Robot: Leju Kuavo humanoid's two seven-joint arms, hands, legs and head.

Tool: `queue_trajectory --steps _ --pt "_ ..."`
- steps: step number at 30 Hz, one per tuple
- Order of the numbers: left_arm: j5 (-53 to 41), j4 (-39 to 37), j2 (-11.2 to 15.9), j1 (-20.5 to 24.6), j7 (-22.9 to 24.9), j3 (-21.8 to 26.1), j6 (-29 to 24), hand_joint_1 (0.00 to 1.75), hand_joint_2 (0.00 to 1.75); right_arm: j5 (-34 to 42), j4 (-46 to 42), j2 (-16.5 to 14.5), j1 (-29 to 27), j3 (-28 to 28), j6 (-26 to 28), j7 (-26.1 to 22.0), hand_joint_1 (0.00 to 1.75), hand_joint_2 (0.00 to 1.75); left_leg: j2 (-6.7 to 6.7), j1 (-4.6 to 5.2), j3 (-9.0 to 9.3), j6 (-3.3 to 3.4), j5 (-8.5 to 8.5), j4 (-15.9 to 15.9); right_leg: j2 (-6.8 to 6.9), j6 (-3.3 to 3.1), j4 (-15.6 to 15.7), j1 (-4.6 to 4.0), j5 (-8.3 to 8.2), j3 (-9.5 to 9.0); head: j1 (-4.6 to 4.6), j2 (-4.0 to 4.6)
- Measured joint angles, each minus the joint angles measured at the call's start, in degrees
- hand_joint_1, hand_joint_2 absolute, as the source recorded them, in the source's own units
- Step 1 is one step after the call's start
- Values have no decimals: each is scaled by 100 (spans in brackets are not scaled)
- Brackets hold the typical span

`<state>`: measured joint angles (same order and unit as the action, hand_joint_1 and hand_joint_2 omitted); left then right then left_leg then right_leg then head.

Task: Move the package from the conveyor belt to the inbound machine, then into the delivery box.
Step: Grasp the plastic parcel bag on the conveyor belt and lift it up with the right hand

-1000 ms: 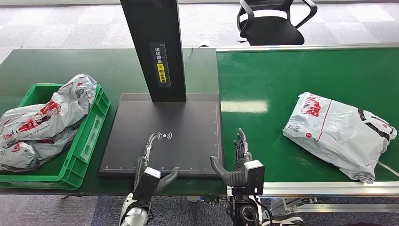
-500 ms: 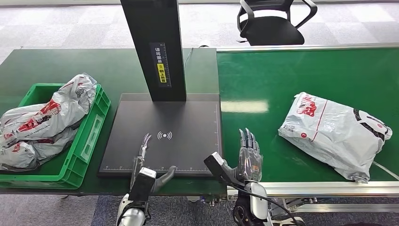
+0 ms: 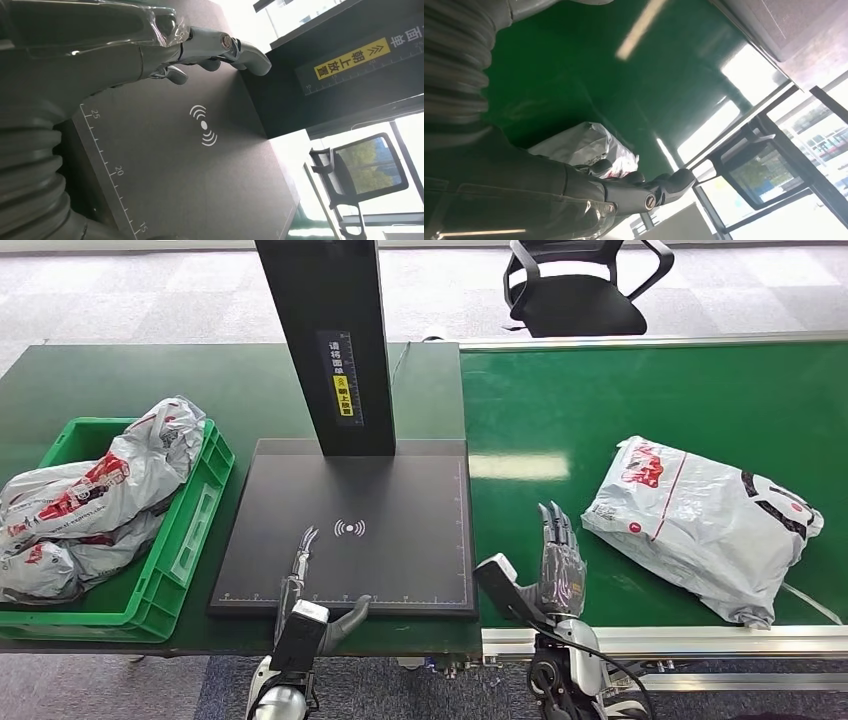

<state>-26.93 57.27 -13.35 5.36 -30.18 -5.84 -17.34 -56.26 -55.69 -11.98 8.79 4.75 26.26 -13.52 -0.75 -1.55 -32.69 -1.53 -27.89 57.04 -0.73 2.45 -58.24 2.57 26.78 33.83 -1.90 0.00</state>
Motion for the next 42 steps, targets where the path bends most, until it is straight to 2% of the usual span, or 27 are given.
queue_trajectory --steps 5,11,17,20,25,33,37,39,42 --pt "64 -11 -2 8 -61 -4 -71 0 175 577 89 151 190 -288 261 -188 0 175 -2 2 0 0 0 1 0 1 1 2 -1 0 0 0" --pt "182 -20 -2 13 -71 -19 -130 0 175 1090 1027 758 1003 -1149 -213 -340 0 175 2 11 1 5 3 7 0 8 2 11 -9 -5 -1 0" --pt "232 -22 -2 16 -93 -42 -136 0 175 1235 1984 1285 1731 -1800 -324 -85 0 175 6 10 1 8 5 7 2 9 1 10 -11 -3 3 0" --pt "272 -22 -1 15 -115 -54 -158 0 175 1520 2412 1570 2076 -2238 -516 -179 0 175 4 10 0 8 5 7 1 9 1 10 -11 -3 2 0" --pt "280 -21 0 14 -137 -57 -173 0 175 1719 2817 1845 2367 -2848 -894 -261 0 175 4 10 -2 8 5 7 1 9 1 10 -11 -3 2 0" --pt "297 -22 0 19 -142 -57 -43 0 175 1075 3279 2098 2710 -2985 -1847 848 0 175 5 9 -1 9 6 7 1 9 1 9 -11 -4 2 0" --pt "311 -49 0 57 -162 -56 33 0 175 536 3472 2173 2846 -2912 -2719 1503 0 175 5 9 0 9 6 7 1 9 1 9 -11 -4 2 0" --pt "326 -80 0 89 -168 -55 70 0 175 275 3545 2185 2871 -2810 -3081 1722 0 175 5 9 0 9 6 7 2 9 1 9 -11 -4 2 0" --pt "340 -122 0 132 -171 -53 106 0 175 38 3623 2188 2905 -2664 -3327 1895 0 175 5 8 0 9 6 7 1 9 1 8 -11 -4 2 0"
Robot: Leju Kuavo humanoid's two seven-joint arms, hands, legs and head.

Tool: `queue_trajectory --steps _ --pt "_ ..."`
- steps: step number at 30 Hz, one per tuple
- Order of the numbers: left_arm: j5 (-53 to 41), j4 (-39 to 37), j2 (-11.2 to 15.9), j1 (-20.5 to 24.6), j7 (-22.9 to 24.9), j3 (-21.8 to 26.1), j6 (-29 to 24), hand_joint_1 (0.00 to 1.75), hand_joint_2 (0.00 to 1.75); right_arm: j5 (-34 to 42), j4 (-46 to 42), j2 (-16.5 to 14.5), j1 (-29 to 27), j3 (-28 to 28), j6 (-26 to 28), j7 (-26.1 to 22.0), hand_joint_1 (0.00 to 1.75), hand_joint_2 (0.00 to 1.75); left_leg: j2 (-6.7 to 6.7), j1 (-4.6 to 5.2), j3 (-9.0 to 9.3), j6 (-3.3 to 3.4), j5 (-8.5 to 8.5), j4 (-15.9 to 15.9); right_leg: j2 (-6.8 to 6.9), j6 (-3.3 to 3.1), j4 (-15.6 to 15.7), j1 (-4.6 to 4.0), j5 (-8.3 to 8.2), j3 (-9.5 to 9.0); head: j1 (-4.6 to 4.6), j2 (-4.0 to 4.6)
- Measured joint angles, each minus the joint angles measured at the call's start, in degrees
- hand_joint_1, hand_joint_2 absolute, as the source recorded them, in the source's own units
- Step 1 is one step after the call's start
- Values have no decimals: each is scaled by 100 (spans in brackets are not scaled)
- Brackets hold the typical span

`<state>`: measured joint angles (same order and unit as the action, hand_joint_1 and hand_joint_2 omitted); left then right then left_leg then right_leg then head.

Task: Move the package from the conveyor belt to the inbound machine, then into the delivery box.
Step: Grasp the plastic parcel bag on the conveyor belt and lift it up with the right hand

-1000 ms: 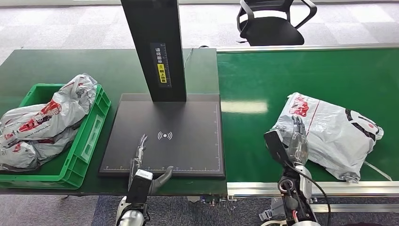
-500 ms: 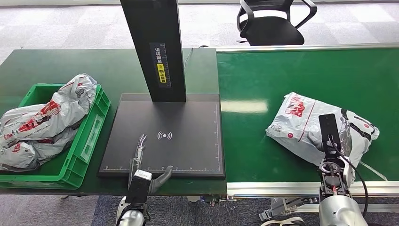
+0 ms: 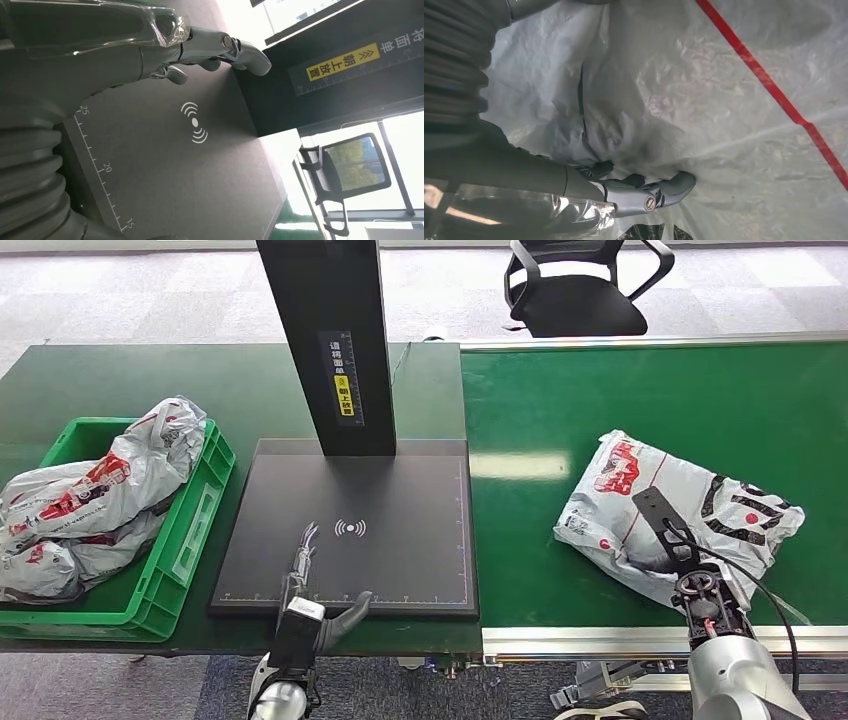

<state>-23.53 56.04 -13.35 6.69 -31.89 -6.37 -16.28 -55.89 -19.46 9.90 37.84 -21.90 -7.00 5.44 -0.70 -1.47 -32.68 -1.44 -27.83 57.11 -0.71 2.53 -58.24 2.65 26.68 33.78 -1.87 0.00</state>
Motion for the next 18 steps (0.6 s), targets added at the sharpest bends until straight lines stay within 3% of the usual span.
queue_trajectory --steps 3,4,7,8,18 --pt "7 -45 0 59 1 -1 11 0 175 -310 56 1 32 159 -209 245 0 175 0 -1 3 0 0 0 0 0 0 -1 0 -3 0 0" --pt "11 -64 0 82 2 -1 14 0 175 -430 72 -2 40 217 -270 345 18 175 1 -1 5 0 0 0 0 0 0 -1 0 -5 0 0" --pt "33 -118 0 142 5 -2 18 0 175 -732 117 -24 52 388 -366 602 148 175 2 -2 13 0 0 0 1 0 1 -1 0 -14 -1 0" --pt "37 -134 0 155 6 -2 19 0 175 -790 127 -34 53 437 -372 643 175 175 2 -2 16 0 0 0 1 0 1 -2 0 -17 -1 0" --pt "83 -181 0 173 11 -2 30 0 175 -918 136 -72 91 601 -186 435 175 175 -1 -5 33 0 -1 -1 -1 0 1 -5 1 -35 -1 0"
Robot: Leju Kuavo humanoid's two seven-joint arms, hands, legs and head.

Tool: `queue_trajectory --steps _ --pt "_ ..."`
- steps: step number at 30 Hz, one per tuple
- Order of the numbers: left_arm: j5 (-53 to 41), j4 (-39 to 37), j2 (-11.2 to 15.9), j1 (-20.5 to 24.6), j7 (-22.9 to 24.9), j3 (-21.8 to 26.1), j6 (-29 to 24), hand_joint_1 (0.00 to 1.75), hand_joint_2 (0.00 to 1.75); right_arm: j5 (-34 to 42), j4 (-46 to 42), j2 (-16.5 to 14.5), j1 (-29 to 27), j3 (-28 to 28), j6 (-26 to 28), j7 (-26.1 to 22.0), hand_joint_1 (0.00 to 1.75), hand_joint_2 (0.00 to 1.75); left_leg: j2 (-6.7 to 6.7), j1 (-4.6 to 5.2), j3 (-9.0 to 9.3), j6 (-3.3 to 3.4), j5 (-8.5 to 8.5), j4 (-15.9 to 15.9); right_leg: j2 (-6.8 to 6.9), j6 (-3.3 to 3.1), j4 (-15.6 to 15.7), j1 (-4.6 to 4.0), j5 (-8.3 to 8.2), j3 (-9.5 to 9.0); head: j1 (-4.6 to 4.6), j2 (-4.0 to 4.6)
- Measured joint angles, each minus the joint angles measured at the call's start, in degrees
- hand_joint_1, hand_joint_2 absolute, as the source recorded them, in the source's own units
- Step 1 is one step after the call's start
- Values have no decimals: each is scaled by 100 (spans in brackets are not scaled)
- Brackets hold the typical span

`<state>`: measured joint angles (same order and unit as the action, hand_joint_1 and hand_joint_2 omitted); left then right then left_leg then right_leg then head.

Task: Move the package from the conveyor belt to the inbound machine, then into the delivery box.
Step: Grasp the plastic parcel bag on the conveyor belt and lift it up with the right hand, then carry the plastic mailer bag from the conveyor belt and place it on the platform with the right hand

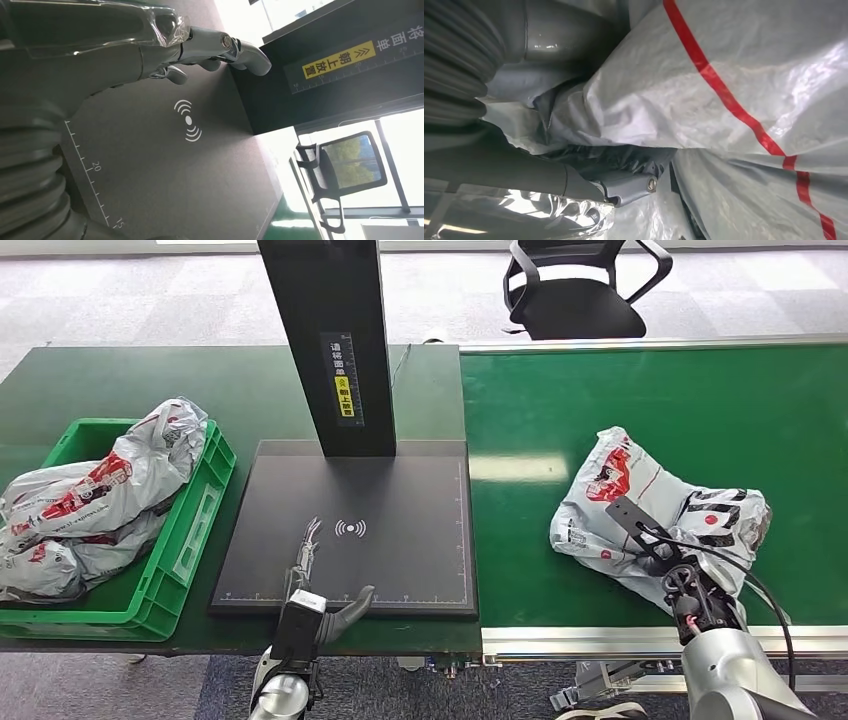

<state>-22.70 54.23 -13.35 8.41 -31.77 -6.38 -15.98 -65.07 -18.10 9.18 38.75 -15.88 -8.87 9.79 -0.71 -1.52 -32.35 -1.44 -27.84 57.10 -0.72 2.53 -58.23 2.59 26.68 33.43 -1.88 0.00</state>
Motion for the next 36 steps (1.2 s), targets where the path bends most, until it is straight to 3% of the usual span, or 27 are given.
queue_trajectory --steps 5,9,13,17,21,26,31,36 --pt "45 0 0 -8 -9 4 26 0 175 51 0 -44 -6 -4 441 -365 175 175 0 -1 0 0 0 0 0 0 -1 -1 0 -2 1 0" --pt "49 21 0 -52 -15 11 21 0 175 360 -5 -134 -6 -99 1292 -1037 175 175 3 0 -5 0 0 0 1 0 -2 0 0 0 0 0" --pt "22 107 0 -151 -16 15 -42 0 175 909 -72 -248 81 -394 2183 -2019 175 175 3 1 -12 0 0 0 2 0 -2 0 0 5 0 0" --pt "-22 171 0 -228 -32 16 -136 0 175 1976 -281 -416 220 -893 2600 -3556 175 175 4 1 -14 0 1 0 2 0 -2 0 0 8 1 0" --pt "-27 187 0 -267 -76 21 -219 0 175 3015 -660 -649 285 -1301 2477 -4674 175 175 3 0 -13 0 1 0 2 0 -2 0 0 8 0 0" --pt "-10 190 0 -280 -120 33 -260 0 175 4516 -1709 -1035 32 -1210 2055 -4978 175 175 5 0 -13 -1 1 -1 3 0 -2 0 0 9 -1 0" --pt "13 204 0 -298 -159 48 -267 0 175 5202 -2756 -1349 -421 -447 1358 -4985 175 175 -4 0 -14 -1 1 -3 0 -1 -3 0 0 12 0 0" --pt "340 642 -3 -520 -574 82 -332 0 175 5299 -3146 -1590 -774 860 171 -4985 175 175 -6 -3 -14 -2 1 -5 -2 -2 -4 -3 1 15 -1 0"
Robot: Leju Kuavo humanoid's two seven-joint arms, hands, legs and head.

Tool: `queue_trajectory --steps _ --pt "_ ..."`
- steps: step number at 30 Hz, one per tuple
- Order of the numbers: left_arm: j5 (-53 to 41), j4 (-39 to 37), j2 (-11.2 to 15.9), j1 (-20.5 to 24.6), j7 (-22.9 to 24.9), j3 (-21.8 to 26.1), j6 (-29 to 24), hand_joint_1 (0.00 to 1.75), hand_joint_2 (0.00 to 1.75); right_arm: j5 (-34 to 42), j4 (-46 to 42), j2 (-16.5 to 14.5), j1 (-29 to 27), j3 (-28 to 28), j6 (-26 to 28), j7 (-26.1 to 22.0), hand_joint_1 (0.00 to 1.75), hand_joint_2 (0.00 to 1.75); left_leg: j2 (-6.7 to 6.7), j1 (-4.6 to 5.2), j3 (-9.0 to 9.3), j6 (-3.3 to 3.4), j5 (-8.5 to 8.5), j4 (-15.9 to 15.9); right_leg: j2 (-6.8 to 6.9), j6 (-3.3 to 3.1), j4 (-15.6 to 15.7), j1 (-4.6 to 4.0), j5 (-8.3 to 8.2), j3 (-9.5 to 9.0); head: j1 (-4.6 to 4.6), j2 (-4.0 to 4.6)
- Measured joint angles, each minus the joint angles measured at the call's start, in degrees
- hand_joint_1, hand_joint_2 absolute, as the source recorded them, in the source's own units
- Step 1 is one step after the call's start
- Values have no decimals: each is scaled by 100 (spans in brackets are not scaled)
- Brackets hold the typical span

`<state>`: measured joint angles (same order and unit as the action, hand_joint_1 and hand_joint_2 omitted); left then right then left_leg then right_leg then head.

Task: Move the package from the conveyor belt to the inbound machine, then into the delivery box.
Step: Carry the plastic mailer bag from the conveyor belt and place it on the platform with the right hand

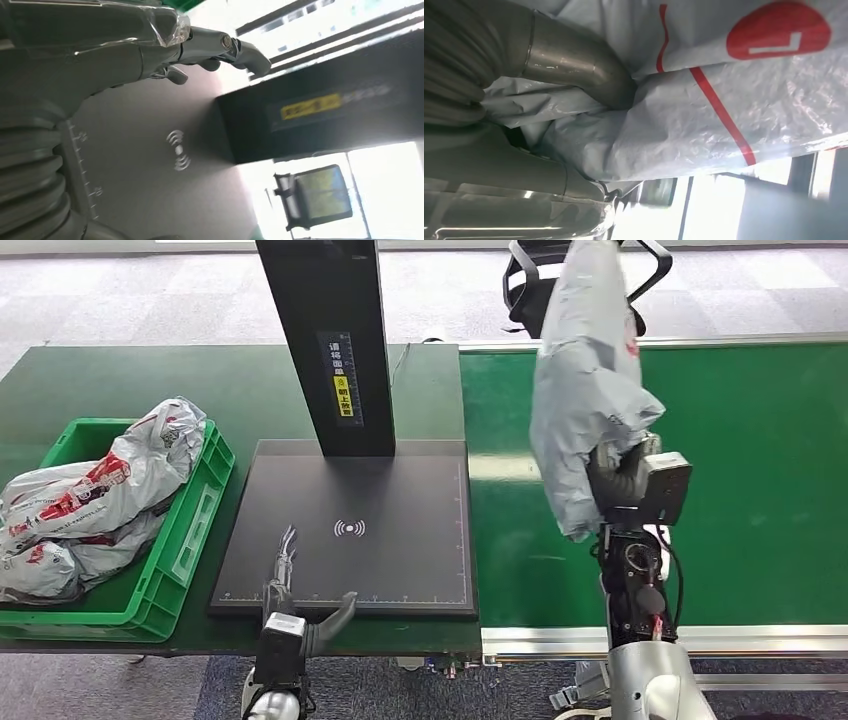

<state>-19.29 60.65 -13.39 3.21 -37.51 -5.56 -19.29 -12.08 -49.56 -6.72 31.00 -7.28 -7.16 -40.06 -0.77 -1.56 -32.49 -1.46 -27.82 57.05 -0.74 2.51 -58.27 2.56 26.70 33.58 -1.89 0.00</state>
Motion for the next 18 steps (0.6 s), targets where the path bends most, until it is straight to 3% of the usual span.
queue_trajectory --steps 4,10,18 --pt "518 1013 7 -383 -109 -114 -185 0 175 -36 113 -197 -124 1138 -494 0 175 175 5 -4 -7 -1 1 0 2 -1 -1 -4 2 6 0 0" --pt "987 2591 180 -848 -111 -705 -838 0 175 -596 1025 -321 155 2411 -425 185 175 175 10 -3 -14 -1 1 1 6 -1 0 -2 2 7 -2 0" --pt "1085 3656 447 -1019 -110 -1275 -1182 0 175 -836 1886 -387 598 3093 -47 374 175 175 12 -3 -11 -2 2 1 9 -1 0 -2 1 5 -1 0"
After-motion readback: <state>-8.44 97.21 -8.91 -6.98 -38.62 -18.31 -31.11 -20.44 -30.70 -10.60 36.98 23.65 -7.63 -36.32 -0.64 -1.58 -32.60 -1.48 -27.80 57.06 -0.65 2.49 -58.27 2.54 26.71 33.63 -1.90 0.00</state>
